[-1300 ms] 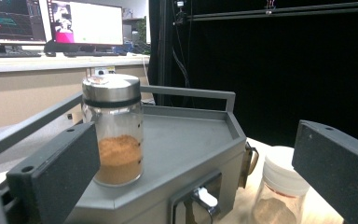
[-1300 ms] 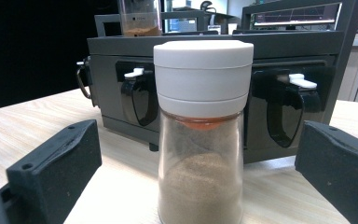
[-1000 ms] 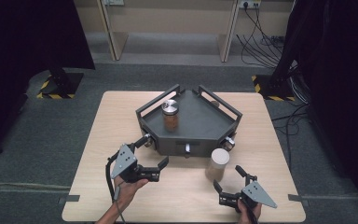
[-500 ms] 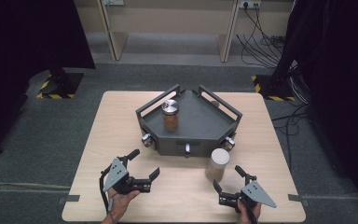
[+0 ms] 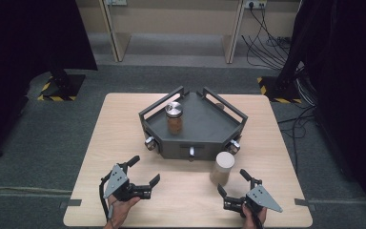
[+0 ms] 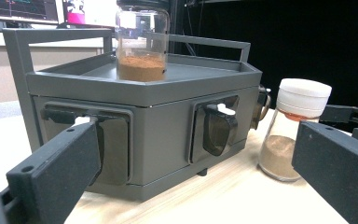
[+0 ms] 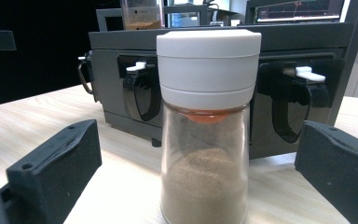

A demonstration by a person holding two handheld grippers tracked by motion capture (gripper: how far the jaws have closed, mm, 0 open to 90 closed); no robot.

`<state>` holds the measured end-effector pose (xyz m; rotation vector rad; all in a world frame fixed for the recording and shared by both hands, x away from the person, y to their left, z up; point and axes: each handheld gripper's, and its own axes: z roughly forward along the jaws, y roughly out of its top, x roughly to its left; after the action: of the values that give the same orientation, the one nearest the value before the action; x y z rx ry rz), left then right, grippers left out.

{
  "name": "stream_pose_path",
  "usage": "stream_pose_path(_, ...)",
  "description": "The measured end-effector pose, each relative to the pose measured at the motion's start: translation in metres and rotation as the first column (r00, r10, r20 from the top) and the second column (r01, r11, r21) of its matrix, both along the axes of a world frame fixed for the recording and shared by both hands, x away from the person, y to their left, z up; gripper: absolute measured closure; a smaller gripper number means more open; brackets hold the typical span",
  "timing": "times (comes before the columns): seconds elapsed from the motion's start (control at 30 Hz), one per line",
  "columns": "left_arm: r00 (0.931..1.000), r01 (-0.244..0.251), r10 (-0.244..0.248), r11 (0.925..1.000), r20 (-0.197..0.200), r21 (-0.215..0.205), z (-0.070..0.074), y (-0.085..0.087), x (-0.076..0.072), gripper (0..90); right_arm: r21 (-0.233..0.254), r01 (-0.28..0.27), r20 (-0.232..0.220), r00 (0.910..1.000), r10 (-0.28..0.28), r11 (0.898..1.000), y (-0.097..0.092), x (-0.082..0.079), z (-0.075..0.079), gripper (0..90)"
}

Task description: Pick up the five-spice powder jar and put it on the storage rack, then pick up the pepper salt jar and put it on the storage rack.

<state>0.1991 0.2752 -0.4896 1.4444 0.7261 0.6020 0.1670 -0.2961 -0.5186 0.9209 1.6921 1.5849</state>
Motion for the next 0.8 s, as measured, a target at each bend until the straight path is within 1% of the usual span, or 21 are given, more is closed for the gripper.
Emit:
stream_pose_path(0.1,1.0,0.002,-0.002,1.0,-0.002,-0.001,-0.0008,-0.0001,0.0004,0.2,0.006,0.002,-0.005,1.0,-0.002,1.0,-0.0003,0.0011,-0.0008,0.6)
stream_pose_path(0.2,1.0,0.003,-0.003,1.0,-0.008,0.007,-0.0011,-0.0014,0.0005,0.2,0.006,0.001,-0.002,1.0,-0.001,1.0,-0.0007,0.0004,-0.0007,0.6)
stream_pose_path(0.3,1.0,0.007,-0.007,0.9999,-0.005,0.013,-0.0013,-0.0026,0.0005,0.2,0.004,-0.001,0.001,1.0,0.001,1.0,-0.0008,0.0003,-0.0006,0.6)
stream_pose_path(0.43,0.9999,0.006,-0.006,0.9999,-0.011,0.01,-0.0016,-0.0019,0.0012,0.2,0.006,-0.001,-0.005,1.0,0.001,1.0,-0.0003,0.0012,-0.0007,0.6)
stream_pose_path(0.57,1.0,0.006,-0.005,1.0,-0.008,0.005,-0.0013,-0.0012,0.0009,0.2,0.002,-0.003,-0.001,1.0,0.003,1.0,0.0003,0.001,-0.0003,0.6)
stream_pose_path(0.8,0.9999,0.006,-0.006,0.9999,-0.012,0.009,-0.0021,-0.002,0.0017,0.2,0.007,-0.003,-0.001,1.0,0.003,1.0,-0.0013,0.0016,-0.0008,0.6)
